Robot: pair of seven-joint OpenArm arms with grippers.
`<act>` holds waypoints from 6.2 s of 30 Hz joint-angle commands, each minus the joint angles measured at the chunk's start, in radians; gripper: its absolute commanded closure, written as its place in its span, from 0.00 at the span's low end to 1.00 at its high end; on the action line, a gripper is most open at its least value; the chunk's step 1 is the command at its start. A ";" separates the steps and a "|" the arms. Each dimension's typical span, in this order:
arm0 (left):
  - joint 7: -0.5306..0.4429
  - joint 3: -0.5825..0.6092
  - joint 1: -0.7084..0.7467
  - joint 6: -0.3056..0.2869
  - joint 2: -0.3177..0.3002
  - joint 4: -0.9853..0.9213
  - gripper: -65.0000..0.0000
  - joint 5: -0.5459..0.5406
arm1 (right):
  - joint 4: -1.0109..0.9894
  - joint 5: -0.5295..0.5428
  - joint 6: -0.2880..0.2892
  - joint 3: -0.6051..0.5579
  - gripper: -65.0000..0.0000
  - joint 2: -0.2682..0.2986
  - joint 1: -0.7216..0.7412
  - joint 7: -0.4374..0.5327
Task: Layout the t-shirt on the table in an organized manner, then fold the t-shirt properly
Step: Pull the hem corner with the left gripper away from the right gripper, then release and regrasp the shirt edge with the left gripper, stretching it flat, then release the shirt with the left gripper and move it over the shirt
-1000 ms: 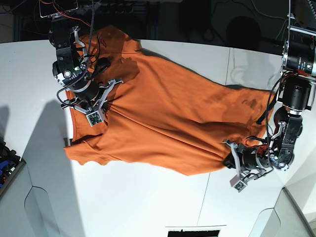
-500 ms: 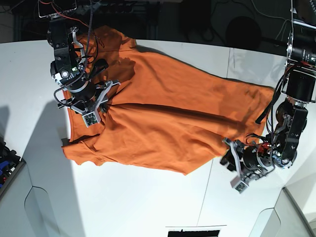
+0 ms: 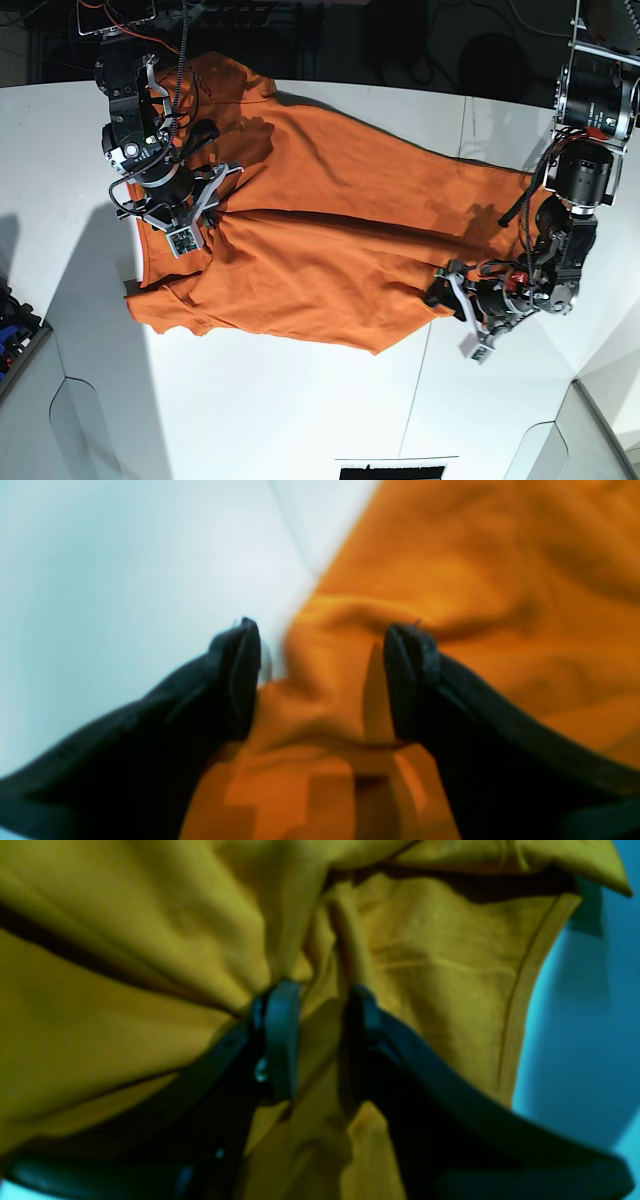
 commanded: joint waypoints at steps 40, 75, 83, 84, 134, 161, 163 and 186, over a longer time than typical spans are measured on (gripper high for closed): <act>0.111 0.042 0.455 -0.130 -0.084 0.831 0.33 -0.067 | -0.004 -0.018 -0.006 0.003 0.72 0.010 -0.003 -0.050; 0.325 -0.098 0.139 -0.130 -0.001 0.179 0.33 -0.470 | -0.004 -0.018 -0.006 0.003 0.72 0.010 -0.003 -0.057; 0.394 -0.098 0.139 -0.130 -0.001 0.180 0.39 -0.550 | -0.004 -0.018 -0.006 0.003 0.72 0.010 -0.003 -0.057; 0.394 -0.098 0.139 -0.130 -0.001 0.180 0.46 -0.556 | -0.004 -0.018 -0.006 0.003 0.72 0.011 -0.003 -0.057; 0.121 -0.185 -0.238 0.072 -0.074 0.005 0.43 0.077 | -0.004 0.019 -0.006 0.003 0.72 0.011 -0.003 -0.061; 0.045 -0.185 0.423 -0.015 -0.264 0.445 1.00 0.106 | -0.004 0.036 -0.006 0.003 0.72 0.011 -0.004 -0.090; 0.077 -0.185 0.441 -0.016 -0.264 0.445 1.00 0.108 | -0.004 0.042 -0.006 0.003 0.72 0.011 -0.004 -0.108; 0.137 -0.533 0.737 -0.043 -0.291 0.471 1.00 -0.027 | -0.008 0.161 -0.005 0.124 0.72 0.133 0.054 -0.073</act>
